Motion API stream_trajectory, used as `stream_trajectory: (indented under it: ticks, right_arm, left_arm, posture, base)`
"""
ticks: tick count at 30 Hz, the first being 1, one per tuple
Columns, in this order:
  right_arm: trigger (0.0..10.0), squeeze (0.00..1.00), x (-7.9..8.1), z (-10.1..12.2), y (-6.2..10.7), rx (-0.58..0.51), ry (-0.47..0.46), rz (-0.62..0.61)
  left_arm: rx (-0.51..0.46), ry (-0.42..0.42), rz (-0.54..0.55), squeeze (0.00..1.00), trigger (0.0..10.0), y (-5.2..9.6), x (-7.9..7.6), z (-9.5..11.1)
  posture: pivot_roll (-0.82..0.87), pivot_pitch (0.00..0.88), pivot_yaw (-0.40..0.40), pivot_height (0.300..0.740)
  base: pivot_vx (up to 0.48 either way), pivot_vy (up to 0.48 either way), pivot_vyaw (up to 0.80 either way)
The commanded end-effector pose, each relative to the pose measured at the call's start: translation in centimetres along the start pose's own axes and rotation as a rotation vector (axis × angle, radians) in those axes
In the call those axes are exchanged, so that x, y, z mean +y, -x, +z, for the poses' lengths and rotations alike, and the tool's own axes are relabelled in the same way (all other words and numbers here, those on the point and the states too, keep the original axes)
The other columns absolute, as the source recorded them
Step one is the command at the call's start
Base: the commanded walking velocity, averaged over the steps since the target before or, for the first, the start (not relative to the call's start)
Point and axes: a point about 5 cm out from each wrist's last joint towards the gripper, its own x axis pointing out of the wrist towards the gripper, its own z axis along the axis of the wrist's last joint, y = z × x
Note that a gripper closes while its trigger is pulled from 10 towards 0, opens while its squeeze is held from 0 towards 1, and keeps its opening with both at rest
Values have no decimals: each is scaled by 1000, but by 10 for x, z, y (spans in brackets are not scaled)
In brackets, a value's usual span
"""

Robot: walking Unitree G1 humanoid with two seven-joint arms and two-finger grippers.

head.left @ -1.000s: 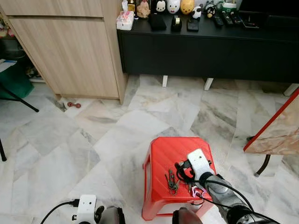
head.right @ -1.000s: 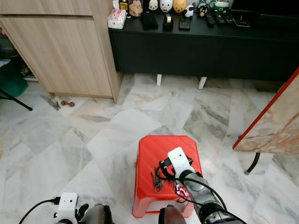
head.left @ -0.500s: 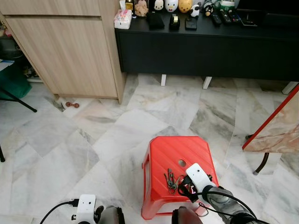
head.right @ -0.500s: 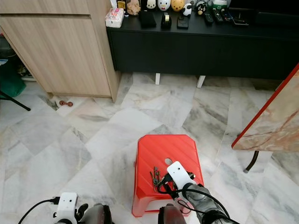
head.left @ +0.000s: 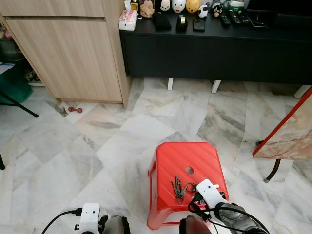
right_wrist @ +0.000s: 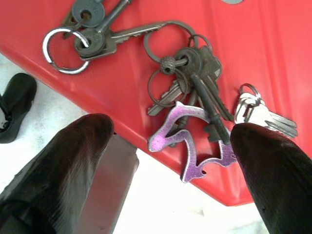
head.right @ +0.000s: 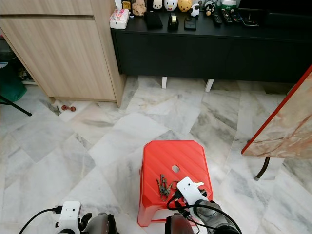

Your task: Hang keys on a hook

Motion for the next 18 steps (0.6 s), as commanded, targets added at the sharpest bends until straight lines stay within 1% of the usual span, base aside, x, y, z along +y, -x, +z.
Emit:
stream_trajectory:
  ticks: [1, 8, 9, 11, 13, 14, 15, 18]
  right_arm:
    - [10000, 0, -3, -7, 2, 13, -14, -22]
    - [10000, 0, -7, -7, 2, 21, -15, -57]
    - [10000, 0, -8, -6, 2, 16, -22, -66]
    - [10000, 0, -10, -2, 2, -21, -67, -81]
    - [10000, 0, -10, -2, 2, -21, -67, -81]
    - [10000, 0, -10, 0, 2, -44, -102, -77]
    - [10000, 0, -10, 1, 2, -49, -112, -73]
    - [10000, 0, -8, 1, 2, -57, -110, -64]
  left_arm:
    - [237, -14, -45, 0, 10000, 20, -11, -55]
    - [243, -17, -48, 0, 10000, 23, -11, -59]
    - [245, -18, -48, 0, 10000, 24, -11, -60]
    - [250, -19, -49, 0, 10000, 26, -11, -63]
    - [250, -19, -49, 0, 10000, 26, -11, -63]
    - [253, -20, -50, 0, 10000, 27, -11, -64]
    - [253, -20, -50, 0, 10000, 27, -11, -65]
    - [255, -19, -50, 0, 10000, 28, -10, -67]
  posture:
    - [2, 196, -76, 652]
    - [5, 215, -73, 652]
    - [5, 215, -73, 652]
    - [5, 225, -73, 652]
    - [5, 225, -73, 652]
    - [8, 231, -74, 652]
    - [8, 231, -74, 652]
    - [15, 245, -74, 652]
  base:
    - [0, 0, 0]
    - [0, 0, 0]
    - [0, 0, 0]
    - [0, 0, 0]
    - [0, 0, 0]
    - [0, 0, 0]
    - [0, 0, 0]
    - [0, 0, 0]
